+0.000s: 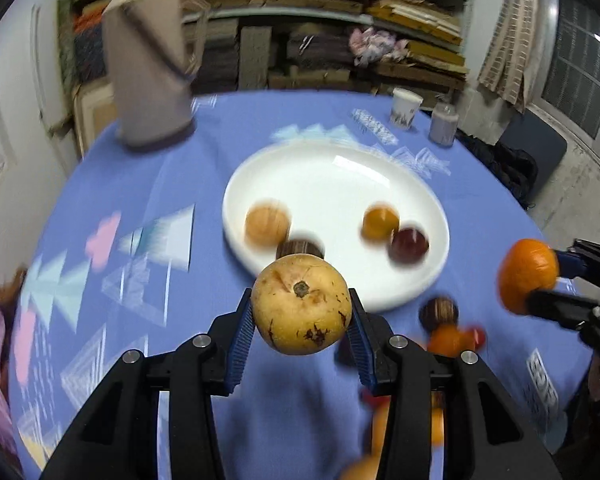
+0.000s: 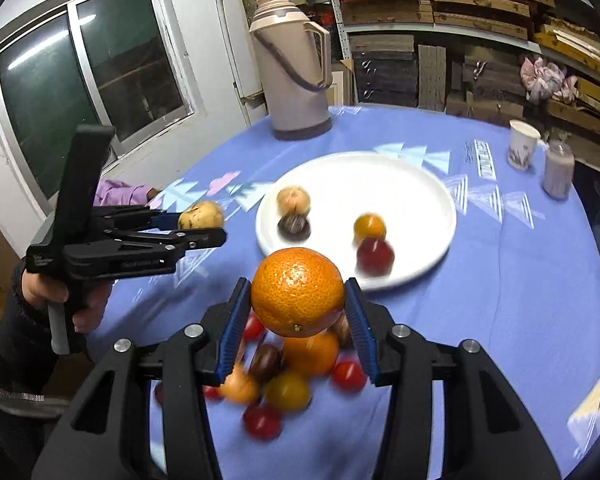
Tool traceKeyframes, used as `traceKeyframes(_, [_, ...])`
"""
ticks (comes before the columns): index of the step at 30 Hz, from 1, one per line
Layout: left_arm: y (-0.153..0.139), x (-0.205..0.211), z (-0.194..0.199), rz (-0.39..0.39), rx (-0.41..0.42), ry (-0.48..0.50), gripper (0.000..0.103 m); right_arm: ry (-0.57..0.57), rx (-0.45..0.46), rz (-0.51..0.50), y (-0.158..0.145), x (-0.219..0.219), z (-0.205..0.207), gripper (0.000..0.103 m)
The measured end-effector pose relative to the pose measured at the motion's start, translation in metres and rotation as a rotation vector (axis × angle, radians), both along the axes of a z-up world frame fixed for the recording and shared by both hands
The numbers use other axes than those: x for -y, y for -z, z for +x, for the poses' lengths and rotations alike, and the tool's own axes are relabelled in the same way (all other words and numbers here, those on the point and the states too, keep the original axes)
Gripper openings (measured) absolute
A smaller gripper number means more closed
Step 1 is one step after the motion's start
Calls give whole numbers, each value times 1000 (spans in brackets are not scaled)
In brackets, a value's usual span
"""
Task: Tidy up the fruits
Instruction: 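Place the pear on the plate with the left tool while the right tool places the orange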
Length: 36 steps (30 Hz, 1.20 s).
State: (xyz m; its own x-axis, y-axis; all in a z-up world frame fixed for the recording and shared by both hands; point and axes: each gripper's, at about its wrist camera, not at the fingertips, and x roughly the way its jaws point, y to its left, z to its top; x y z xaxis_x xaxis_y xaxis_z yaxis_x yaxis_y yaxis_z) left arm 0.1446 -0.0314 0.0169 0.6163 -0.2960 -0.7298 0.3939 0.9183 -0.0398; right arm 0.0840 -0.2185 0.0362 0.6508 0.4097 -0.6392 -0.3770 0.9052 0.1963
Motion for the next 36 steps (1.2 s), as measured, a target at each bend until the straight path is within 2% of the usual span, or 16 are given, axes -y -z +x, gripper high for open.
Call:
traceKeyframes(2, [-2,13,20,3,-3,3,45,36,-1,-26,3,2,24,47])
traceKeyframes(4, [3,26,43,-14,-40,13,45,81,-20,-14,9,9,51,47])
traceKeyframes(6, [12,40,66,-4,-65,4,45,137,-40,-7,18,17,77,47])
traceKeyframes(10, [33,59,91,24,-118,6,45,176,-113,21,43,24,113,47])
traceKeyframes(12, [41,65,98,25,-134,12,45,195,-147,8,58,25,127,47])
traceKeyframes(16, [55,70,106,45,-163,12,45,221,-144,25,61,32,135,48])
traceKeyframes(18, [59,70,109,54,-168,0,50,225,-162,43,64,35,140,49])
traceKeyframes(20, [54,70,108,39,-154,5,69,237,-167,40,64,37,139,49])
traceKeyframes(21, [52,69,107,36,-147,6,71,240,-161,42,63,38,137,49])
traceKeyframes(25, [40,65,94,58,-93,7,72,248,-140,73,55,41,125,53])
traceKeyframes(30, [28,49,76,50,-73,-11,74,242,-124,72,48,38,105,54])
traceKeyframes(36, [15,27,40,44,-48,-19,78,232,-79,49,37,39,56,68])
